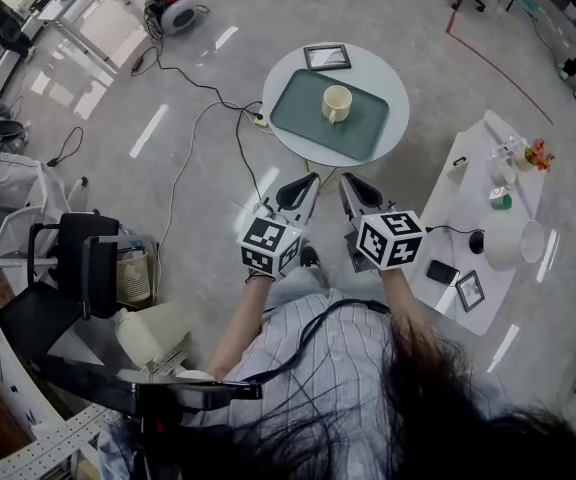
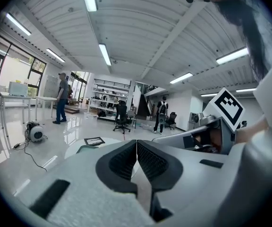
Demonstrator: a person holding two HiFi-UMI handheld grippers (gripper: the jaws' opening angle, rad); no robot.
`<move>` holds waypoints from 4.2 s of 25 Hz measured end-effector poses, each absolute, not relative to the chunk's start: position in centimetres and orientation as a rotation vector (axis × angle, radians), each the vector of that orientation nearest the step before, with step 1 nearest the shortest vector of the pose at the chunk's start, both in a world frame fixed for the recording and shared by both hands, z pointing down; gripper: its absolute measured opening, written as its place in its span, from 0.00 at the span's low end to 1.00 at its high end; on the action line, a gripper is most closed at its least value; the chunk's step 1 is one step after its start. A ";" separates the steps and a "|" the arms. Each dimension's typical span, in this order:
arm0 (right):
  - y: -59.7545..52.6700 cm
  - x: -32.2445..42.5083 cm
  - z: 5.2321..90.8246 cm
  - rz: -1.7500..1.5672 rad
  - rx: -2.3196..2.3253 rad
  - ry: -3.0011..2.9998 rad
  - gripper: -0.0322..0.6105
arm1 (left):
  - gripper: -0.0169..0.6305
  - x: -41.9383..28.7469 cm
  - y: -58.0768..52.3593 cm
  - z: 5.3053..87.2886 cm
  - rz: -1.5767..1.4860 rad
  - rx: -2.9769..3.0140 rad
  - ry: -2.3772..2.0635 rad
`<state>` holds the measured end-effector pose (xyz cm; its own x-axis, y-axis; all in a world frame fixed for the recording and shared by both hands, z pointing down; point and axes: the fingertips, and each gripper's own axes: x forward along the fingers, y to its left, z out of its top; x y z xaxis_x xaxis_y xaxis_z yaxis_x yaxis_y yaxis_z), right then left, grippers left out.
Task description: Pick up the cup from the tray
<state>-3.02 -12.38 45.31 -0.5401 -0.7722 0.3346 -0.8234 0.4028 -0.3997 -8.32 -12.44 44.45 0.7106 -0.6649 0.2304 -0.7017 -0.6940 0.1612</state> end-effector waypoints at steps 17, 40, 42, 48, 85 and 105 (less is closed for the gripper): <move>-19.7 -3.1 48.3 0.884 1.462 -2.503 0.10 | 0.05 -9.8 -18.3 47.7 0.274 2.606 -1.078; -33.8 -2.1 59.0 0.916 1.311 -2.327 0.52 | 0.05 -8.1 -31.6 52.5 0.355 2.504 -1.052; -34.9 -1.7 59.9 0.906 1.357 -2.293 0.58 | 0.05 -8.0 -32.3 52.8 0.364 2.496 -1.051; -37.2 -1.5 63.1 0.852 1.423 -2.196 0.65 | 0.05 -8.2 -33.9 53.7 0.382 2.481 -1.053; -41.7 -1.3 69.3 0.871 1.509 -1.965 0.67 | 0.05 -7.9 -36.6 55.3 0.429 2.449 -1.027; -38.6 -1.9 64.2 0.823 1.326 -2.160 0.67 | 0.05 -9.7 -33.5 53.0 0.392 2.483 -1.090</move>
